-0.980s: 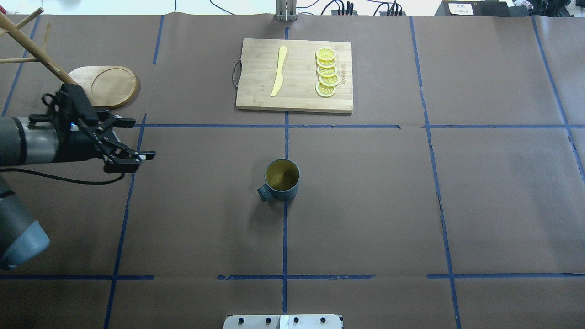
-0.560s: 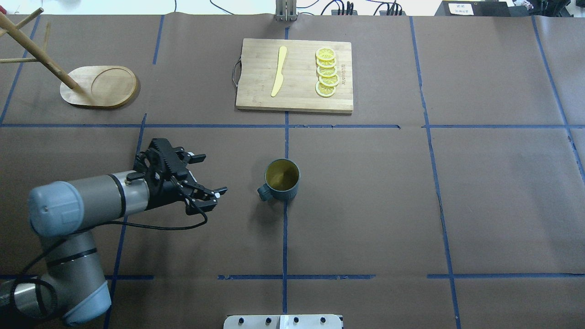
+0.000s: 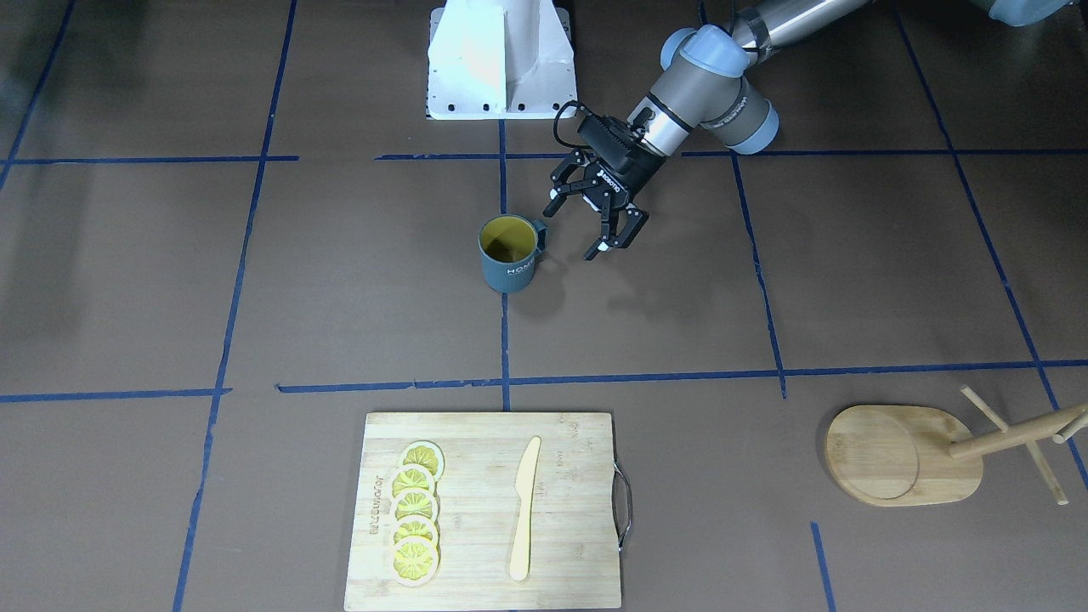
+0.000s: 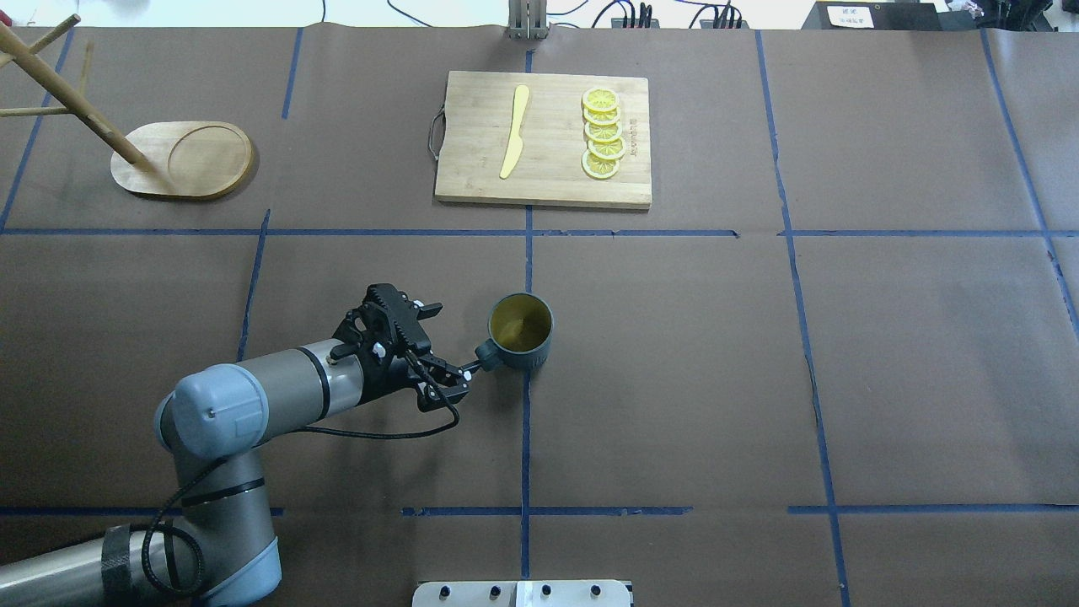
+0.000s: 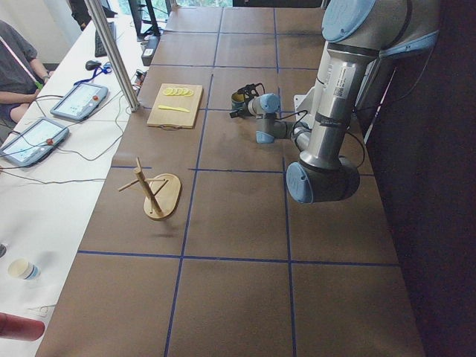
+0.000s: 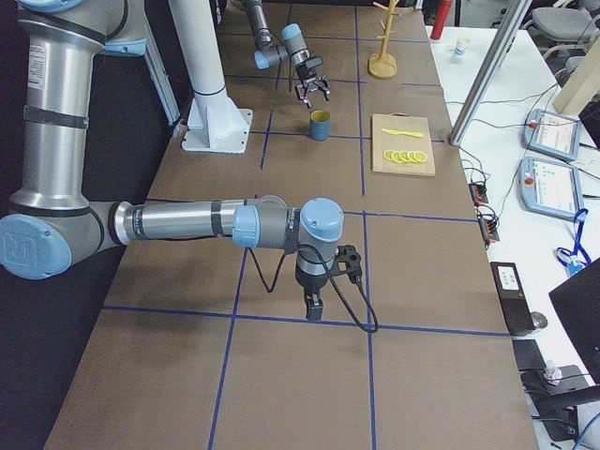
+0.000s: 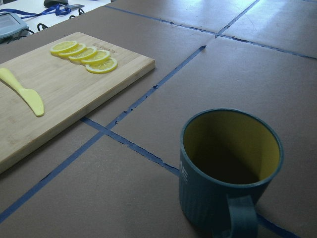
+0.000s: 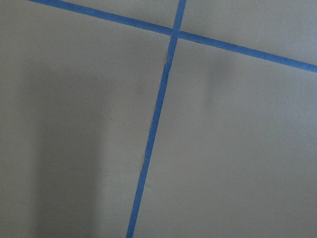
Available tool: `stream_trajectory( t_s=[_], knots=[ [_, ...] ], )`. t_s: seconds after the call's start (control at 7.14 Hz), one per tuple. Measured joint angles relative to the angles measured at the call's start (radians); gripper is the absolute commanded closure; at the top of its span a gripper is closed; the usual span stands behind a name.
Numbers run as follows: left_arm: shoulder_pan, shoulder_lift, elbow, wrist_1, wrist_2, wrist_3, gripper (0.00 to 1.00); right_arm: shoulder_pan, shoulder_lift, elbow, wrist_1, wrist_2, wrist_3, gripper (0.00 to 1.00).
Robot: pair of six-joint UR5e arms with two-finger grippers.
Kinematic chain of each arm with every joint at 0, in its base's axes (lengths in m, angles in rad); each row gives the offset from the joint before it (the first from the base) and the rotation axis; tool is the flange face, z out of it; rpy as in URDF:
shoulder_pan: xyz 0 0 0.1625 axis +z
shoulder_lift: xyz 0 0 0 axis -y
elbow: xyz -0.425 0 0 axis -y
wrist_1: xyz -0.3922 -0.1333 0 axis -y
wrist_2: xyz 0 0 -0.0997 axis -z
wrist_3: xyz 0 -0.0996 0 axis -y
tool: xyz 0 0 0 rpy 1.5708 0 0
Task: Hang cup on storage rack
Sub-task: 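Grasp the teal mug's rim with the left gripper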
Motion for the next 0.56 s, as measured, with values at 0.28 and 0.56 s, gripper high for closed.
stream_trajectory(
  t_s=[0.28,0.56],
  knots=[
    [0.04,-0.033,0.035,0.003,0.039,0.0,0.01,0.0,0.001,-0.001,0.0,0.0,-0.001,0.0],
    [0.048,-0.061,0.071,0.002,0.045,-0.002,0.29,0.0,0.002,-0.002,0.0,0.0,0.0,0.0]
  ],
)
